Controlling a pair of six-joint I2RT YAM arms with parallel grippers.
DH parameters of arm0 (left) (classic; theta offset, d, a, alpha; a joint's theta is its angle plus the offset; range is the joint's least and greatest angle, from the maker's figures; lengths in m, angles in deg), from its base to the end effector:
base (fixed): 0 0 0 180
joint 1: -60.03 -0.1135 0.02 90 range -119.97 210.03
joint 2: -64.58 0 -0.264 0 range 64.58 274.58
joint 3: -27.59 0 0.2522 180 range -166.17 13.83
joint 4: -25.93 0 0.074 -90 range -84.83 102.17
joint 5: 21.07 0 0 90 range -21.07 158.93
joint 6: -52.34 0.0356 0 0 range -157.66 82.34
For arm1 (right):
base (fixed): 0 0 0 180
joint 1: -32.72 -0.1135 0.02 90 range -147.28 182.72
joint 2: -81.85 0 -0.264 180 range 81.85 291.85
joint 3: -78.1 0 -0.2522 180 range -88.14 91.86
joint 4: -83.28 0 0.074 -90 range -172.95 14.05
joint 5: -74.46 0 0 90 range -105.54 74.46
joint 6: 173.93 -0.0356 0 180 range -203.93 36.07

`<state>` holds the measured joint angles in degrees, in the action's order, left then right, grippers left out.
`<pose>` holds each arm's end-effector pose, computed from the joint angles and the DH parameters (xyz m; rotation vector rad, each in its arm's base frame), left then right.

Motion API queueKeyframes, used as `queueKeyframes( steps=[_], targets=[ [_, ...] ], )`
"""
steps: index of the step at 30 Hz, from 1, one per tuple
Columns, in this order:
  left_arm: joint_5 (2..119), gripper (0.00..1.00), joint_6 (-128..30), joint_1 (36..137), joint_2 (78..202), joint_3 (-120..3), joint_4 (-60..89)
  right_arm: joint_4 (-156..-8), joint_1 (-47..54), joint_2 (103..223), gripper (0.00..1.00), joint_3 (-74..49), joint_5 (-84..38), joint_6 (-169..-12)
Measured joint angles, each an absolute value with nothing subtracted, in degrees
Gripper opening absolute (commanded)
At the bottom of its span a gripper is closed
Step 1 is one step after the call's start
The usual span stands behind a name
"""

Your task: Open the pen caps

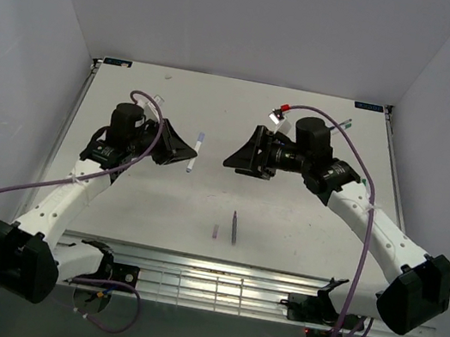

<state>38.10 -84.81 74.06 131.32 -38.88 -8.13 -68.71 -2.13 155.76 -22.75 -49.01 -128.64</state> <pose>0.2423 -0.0793 0.2959 -0.3346 2.2999 -1.1639 0.2297 0.1839 0.3501 -0.2453 2.1961 1.4224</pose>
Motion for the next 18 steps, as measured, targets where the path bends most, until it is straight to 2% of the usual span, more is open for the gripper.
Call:
queueKeyframes(
  steps=[5, 13, 18],
  targets=[
    [36.9, 0.00, -90.9, 76.0, 126.2, -35.9, -3.2, -75.9, -2.2, 160.3, 0.67, -23.8, -50.4, -133.3],
    [36.8, 0.00, -95.5, 77.9, 121.0, -32.3, -0.6, -84.3, -3.2, 163.1, 0.48, -25.0, -51.6, -137.7],
    [36.8, 0.00, -97.1, 78.1, 120.7, -30.9, 0.2, -89.1, -5.0, 164.6, 0.45, -25.6, -51.7, -140.5]
  ],
)
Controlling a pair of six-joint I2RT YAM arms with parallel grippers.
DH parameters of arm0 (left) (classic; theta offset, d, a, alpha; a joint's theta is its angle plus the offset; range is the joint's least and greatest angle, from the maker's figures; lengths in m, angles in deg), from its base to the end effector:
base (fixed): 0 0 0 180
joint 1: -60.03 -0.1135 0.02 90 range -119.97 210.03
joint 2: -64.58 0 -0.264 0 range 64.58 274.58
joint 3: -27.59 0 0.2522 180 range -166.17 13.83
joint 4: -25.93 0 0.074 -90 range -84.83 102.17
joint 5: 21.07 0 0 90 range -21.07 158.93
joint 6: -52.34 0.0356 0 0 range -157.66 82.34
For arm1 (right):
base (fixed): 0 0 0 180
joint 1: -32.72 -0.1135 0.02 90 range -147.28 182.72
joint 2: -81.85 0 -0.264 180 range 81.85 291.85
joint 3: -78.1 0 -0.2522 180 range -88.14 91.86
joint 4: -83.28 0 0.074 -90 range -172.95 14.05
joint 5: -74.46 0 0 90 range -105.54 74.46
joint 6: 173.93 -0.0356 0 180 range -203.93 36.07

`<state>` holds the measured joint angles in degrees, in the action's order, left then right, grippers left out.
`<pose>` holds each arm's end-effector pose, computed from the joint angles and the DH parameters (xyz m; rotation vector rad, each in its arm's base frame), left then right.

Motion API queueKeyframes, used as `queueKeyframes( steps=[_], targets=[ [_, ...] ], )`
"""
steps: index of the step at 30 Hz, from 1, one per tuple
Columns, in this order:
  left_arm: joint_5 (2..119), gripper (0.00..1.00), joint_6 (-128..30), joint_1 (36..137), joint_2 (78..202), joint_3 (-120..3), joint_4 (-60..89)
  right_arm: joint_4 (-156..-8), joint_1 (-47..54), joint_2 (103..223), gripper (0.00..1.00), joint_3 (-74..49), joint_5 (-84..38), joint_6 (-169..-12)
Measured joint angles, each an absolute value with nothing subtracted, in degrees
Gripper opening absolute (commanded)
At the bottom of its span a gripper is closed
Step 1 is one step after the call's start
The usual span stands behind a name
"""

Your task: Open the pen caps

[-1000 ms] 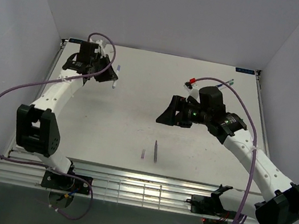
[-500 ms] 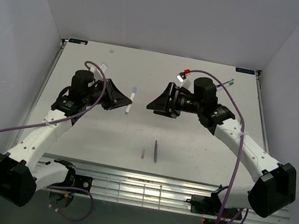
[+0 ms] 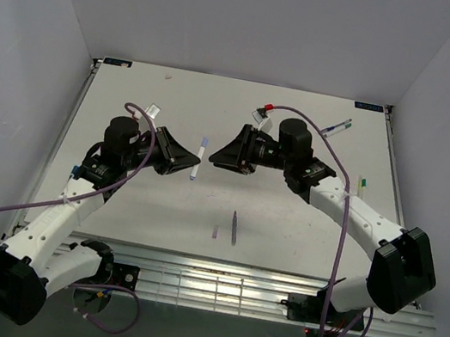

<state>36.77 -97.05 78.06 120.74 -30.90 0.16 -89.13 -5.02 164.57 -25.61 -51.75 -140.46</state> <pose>0.2038 -0.0863 0.3016 -0.3819 2.1737 -1.3779 0.2535 0.2228 0.3222 -0.1839 2.1321 1.6481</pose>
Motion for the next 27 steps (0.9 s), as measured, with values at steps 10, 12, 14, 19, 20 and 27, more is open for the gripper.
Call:
queueKeyframes(
  steps=[10, 12, 14, 19, 20, 27],
  targets=[
    [36.4, 0.00, -98.1, 78.2, 120.6, -30.7, 0.3, -96.6, -8.0, 168.5, 0.49, -26.9, -51.5, -145.2],
    [36.3, 0.00, -98.2, 78.2, 120.5, -30.7, 0.3, -97.2, -8.2, 168.6, 0.49, -26.9, -51.3, -145.5],
    [36.1, 0.00, -98.2, 78.2, 120.5, -30.7, 0.4, -97.8, -8.3, 168.6, 0.49, -26.9, -51.1, -145.8],
    [35.4, 0.00, -98.2, 78.2, 120.0, -30.7, 0.5, -99.2, -8.3, 168.6, 0.49, -26.9, -50.4, -146.7],
    [35.2, 0.00, -98.3, 78.2, 119.8, -30.7, 0.5, -99.5, -8.3, 168.6, 0.49, -26.9, -50.3, -146.8],
    [34.8, 0.00, -98.7, 78.2, 118.3, -30.6, 0.6, -102.2, -8.3, 169.8, 0.47, -26.9, -50.2, -149.1]
  ],
)
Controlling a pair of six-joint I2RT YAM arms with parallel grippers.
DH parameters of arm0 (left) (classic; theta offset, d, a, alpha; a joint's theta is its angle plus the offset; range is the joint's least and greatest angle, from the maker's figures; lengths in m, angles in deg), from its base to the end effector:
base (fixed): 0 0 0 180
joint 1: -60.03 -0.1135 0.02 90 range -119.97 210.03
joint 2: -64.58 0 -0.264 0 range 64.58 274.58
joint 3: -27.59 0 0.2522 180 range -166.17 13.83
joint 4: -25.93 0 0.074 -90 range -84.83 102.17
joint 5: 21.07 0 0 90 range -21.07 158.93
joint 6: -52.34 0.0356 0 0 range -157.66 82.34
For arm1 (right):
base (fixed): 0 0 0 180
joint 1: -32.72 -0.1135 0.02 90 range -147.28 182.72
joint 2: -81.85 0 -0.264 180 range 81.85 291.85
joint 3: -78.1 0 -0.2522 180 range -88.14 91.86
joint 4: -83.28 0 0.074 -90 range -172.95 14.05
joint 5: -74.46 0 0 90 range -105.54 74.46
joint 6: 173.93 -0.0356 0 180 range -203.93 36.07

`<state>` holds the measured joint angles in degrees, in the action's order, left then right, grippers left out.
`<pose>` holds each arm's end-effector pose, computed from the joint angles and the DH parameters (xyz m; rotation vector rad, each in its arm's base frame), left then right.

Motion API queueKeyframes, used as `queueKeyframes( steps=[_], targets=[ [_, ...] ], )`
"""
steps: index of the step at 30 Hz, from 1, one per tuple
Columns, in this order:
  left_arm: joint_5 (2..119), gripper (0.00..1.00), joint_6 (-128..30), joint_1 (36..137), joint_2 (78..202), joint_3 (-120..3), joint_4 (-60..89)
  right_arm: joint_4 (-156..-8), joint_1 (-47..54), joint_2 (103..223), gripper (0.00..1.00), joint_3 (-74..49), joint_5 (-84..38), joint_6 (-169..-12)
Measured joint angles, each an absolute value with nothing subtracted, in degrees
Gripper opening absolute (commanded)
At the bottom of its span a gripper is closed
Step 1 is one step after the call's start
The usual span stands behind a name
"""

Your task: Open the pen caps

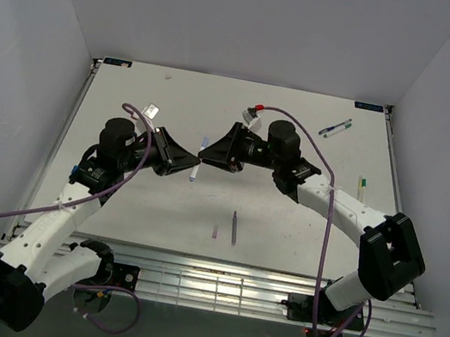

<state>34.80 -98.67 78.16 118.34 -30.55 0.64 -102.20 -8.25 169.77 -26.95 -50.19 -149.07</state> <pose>0.1953 -0.0850 0.3088 -0.3594 2.1458 -1.4372 0.2575 0.2504 0.3073 -0.1168 2.0772 1.7830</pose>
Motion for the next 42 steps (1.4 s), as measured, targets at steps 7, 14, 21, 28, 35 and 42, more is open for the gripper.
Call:
queueKeyframes(
  steps=[7, 14, 21, 28, 35, 42],
  targets=[
    [34.6, 0.00, -99.2, 78.2, 118.0, -30.3, 0.6, -104.4, -8.4, 171.6, 0.40, -26.9, -50.2, -151.1],
    [34.3, 0.00, -99.5, 78.2, 117.2, -29.6, 0.6, -106.7, -9.7, 172.2, 0.18, -26.9, -50.2, -152.5],
    [34.0, 0.29, -99.2, 78.2, 116.9, -29.4, 0.2, -107.1, -10.2, 172.4, 0.08, -26.9, -50.0, -152.9],
    [35.6, 0.63, -97.3, 78.2, 116.1, -30.1, -4.3, -103.6, -11.3, 172.2, 0.08, -26.9, -51.7, -149.0],
    [36.8, 0.61, -95.9, 78.2, 116.0, -32.7, -6.5, -99.3, -11.6, 167.9, 0.08, -29.5, -55.5, -143.7],
    [36.7, 0.50, -95.6, 78.2, 116.9, -32.8, -6.7, -99.4, -11.7, 166.4, 0.08, -30.7, -59.0, -143.1]
  ],
)
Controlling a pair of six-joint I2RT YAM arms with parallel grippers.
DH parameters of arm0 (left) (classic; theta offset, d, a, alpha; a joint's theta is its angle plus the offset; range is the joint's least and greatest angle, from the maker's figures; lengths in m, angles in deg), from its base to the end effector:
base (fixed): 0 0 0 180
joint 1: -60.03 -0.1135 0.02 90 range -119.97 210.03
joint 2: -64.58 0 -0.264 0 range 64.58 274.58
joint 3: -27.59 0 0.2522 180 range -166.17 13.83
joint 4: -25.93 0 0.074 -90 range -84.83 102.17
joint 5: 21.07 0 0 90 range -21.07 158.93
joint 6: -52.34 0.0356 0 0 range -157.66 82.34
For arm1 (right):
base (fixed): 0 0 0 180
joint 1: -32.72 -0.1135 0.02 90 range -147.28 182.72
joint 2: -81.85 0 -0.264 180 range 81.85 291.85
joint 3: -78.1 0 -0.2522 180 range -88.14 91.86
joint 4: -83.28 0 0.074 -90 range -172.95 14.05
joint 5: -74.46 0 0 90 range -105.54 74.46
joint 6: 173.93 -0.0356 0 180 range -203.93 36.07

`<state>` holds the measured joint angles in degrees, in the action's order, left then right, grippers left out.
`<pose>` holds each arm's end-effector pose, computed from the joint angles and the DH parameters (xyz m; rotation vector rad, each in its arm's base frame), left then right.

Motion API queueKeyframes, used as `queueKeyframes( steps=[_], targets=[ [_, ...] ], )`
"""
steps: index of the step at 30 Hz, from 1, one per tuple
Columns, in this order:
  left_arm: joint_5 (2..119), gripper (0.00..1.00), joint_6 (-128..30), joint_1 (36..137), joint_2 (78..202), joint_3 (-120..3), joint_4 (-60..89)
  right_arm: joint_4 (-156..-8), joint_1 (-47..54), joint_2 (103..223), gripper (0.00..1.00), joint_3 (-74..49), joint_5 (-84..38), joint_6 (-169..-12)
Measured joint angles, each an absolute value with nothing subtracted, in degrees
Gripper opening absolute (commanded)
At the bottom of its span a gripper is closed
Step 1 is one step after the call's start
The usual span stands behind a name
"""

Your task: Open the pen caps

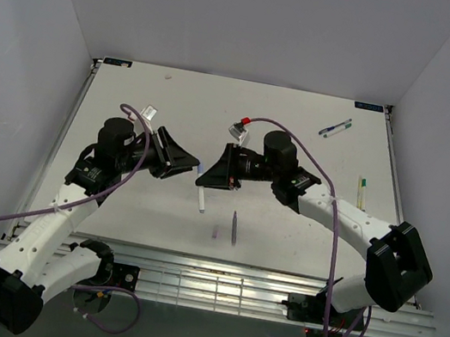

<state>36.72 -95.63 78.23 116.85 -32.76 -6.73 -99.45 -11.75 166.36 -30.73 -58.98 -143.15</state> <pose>0.1868 -0.0814 0.3144 -0.3621 2.1920 -1.3618 0.2243 0.2544 0.2997 -0.4115 2.1326 1.8535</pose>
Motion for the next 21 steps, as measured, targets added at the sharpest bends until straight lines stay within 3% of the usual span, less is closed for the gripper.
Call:
queueKeyframes(
  steps=[10, 21],
  targets=[
    [35.6, 0.51, -96.2, 78.2, 117.0, -32.7, -4.5, -103.0, -13.1, 167.1, 0.08, -30.8, -60.9, -144.9],
    [34.3, 0.43, -97.1, 78.2, 116.3, -31.4, -3.2, -107.9, -13.1, 170.1, 0.08, -30.8, -61.3, -148.4]
  ],
)
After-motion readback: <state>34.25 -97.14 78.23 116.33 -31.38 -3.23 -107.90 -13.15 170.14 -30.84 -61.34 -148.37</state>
